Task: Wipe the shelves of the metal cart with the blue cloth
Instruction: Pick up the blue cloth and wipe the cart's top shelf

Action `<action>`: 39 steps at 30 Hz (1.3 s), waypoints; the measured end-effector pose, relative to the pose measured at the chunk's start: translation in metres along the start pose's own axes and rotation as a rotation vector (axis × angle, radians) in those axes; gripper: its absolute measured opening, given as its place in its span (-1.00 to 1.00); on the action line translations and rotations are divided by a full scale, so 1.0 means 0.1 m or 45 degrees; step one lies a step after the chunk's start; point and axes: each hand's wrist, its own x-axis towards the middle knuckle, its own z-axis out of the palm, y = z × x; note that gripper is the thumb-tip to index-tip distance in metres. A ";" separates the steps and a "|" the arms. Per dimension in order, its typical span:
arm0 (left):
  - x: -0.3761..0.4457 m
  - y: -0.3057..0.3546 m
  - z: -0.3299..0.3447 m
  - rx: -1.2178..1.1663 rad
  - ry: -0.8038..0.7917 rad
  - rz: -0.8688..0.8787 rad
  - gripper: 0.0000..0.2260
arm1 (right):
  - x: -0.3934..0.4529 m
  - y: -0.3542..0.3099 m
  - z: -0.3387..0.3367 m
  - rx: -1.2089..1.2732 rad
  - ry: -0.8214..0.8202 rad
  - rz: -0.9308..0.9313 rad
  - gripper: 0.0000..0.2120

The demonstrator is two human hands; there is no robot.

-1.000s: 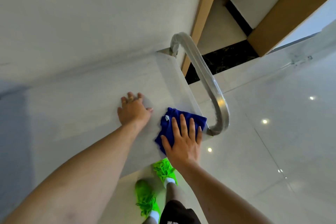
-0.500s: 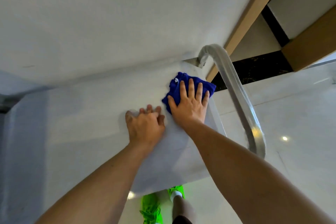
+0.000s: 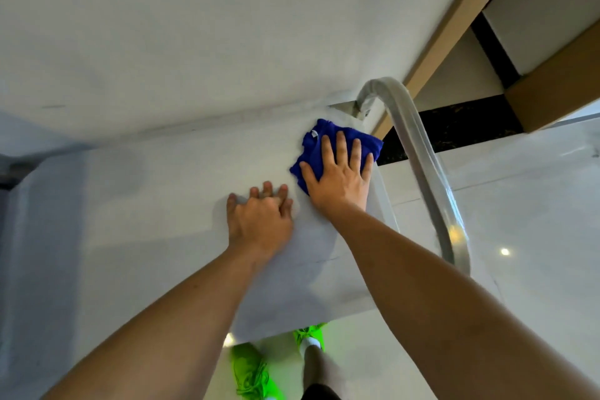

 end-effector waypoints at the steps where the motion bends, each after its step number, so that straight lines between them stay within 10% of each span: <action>1: 0.02 -0.01 -0.04 -0.014 -0.013 0.015 -0.54 | -0.18 0.03 0.01 0.012 0.003 0.010 -0.27; 11: -0.06 -0.17 -0.18 -0.501 -0.339 0.072 -0.51 | -1.83 -0.04 0.27 -0.028 -0.074 0.184 -0.28; 21: -0.87 -1.35 0.14 -0.733 0.320 -0.162 -0.46 | -2.17 -1.37 0.64 -0.093 -0.225 -0.324 -0.29; 30: -1.86 -2.89 0.48 -0.793 0.496 -0.664 -0.44 | -2.55 -2.83 0.89 -0.150 -0.359 -0.823 -0.28; 39: -2.12 -3.17 0.59 -0.820 0.631 -0.703 -0.41 | -2.17 -3.70 1.14 -0.213 -0.373 -1.040 -0.29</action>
